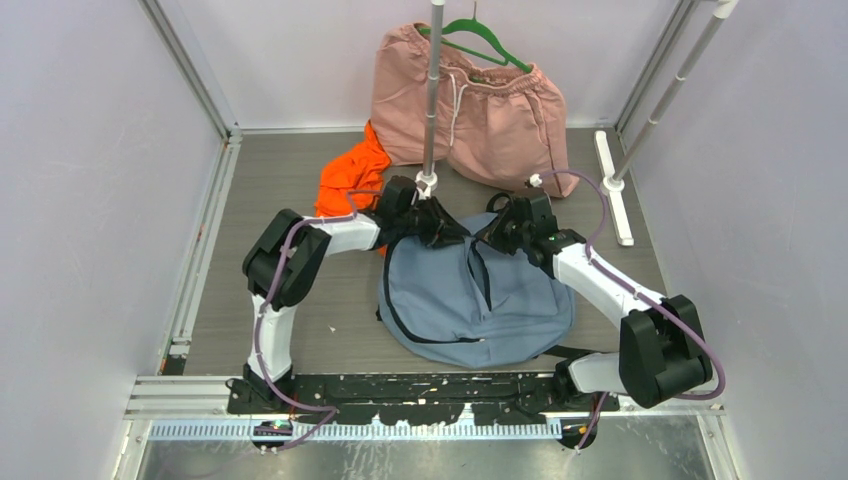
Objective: Pack the student bag
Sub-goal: Zip the student bag at the center of the board.
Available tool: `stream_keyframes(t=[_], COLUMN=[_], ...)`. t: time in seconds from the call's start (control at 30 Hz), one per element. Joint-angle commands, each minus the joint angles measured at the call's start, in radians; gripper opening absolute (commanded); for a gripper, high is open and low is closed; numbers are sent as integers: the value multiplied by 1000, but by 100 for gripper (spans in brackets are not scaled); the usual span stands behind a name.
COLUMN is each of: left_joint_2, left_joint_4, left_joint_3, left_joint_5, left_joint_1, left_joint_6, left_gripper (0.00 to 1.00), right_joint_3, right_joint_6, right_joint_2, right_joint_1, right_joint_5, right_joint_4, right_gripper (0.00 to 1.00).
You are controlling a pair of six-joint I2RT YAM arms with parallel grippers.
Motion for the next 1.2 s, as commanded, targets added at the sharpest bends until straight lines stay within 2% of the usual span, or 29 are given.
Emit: stream_keyframes(t=[0.0,0.07,0.17,0.2,0.8,1.03,1.17], left_joint_2=[37,51,67,71,23,27,29], left_joint_4=[43,40,55,63,61,60,52], left_joint_3=[62,70,79,82,62,77,90], left_joint_5=[21,21,29,30,-62,-66,-69], left_joint_1=[-2,-4,-7,-8,-8,6,22], left_joint_6=[-5,-5,-20,-24,-38,-38,-37], left_gripper=[28,21,3,0,0,0,0], right_joint_3=[2,5,7,8,-65,-81,-88], right_joint_6=[-15,-17,-20,-22,-71,-69,-120], right_joint_2=[-27,-27,-29,-30,-193,-315,-361], right_joint_1=[1,2,2,2,47,53,56], right_joint_5=[-26,-27,-30,-31,-90,-83,-123], right_joint_4=[26,25,16,7,-219,-328,-407], right_gripper=[1,1,1,1,1,1,1])
